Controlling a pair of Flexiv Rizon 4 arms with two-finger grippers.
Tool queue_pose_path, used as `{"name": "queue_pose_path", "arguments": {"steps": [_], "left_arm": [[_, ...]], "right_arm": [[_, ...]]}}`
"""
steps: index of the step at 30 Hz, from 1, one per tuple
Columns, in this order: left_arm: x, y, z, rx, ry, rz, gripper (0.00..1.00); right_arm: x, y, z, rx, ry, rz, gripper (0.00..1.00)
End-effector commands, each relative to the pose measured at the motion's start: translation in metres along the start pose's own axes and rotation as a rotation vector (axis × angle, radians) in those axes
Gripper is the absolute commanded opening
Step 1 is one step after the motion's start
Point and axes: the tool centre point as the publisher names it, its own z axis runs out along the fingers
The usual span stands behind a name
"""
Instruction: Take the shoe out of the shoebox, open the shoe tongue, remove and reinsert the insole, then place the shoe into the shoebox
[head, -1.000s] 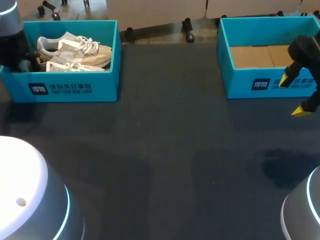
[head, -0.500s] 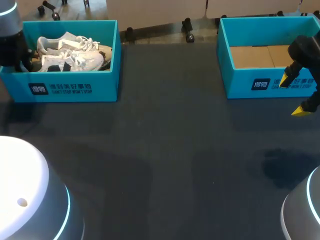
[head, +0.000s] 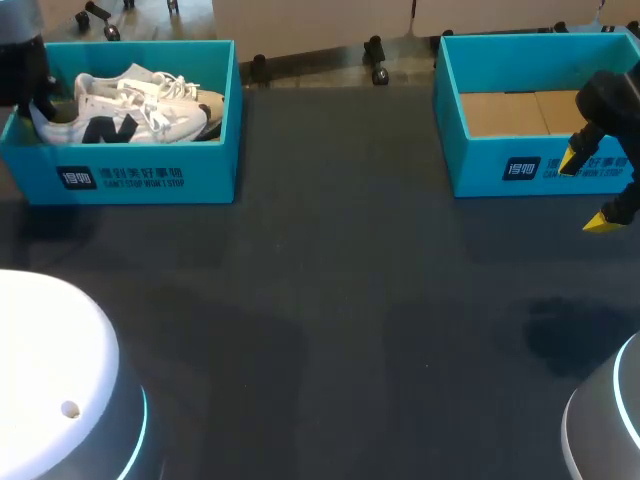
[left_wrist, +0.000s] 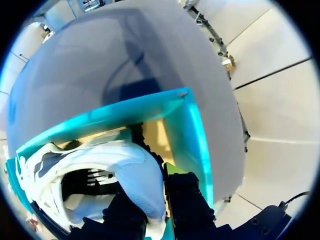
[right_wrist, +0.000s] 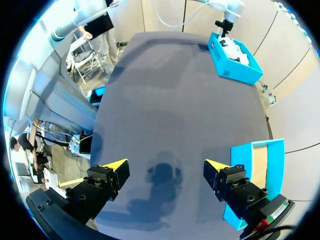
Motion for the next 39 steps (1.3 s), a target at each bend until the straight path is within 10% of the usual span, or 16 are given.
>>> {"name": "queue_pose_path", "arguments": {"steps": [1,26,39], "left_arm": [[0.000,0.005,-0.029,0.021,0.011,0.010,0.00],[0.003,0.020,-0.124,0.032,0.014,0.021,0.00],[0.003,0.020,-0.124,0.032,0.014,0.021,0.00]], "right_arm": [[-0.001,0.000,0.001,0.002,0.002,0.000,1.00],[-0.001,0.000,0.001,0.002,0.002,0.000,1.00],[-0.001,0.000,0.001,0.002,0.002,0.000,1.00]]}}
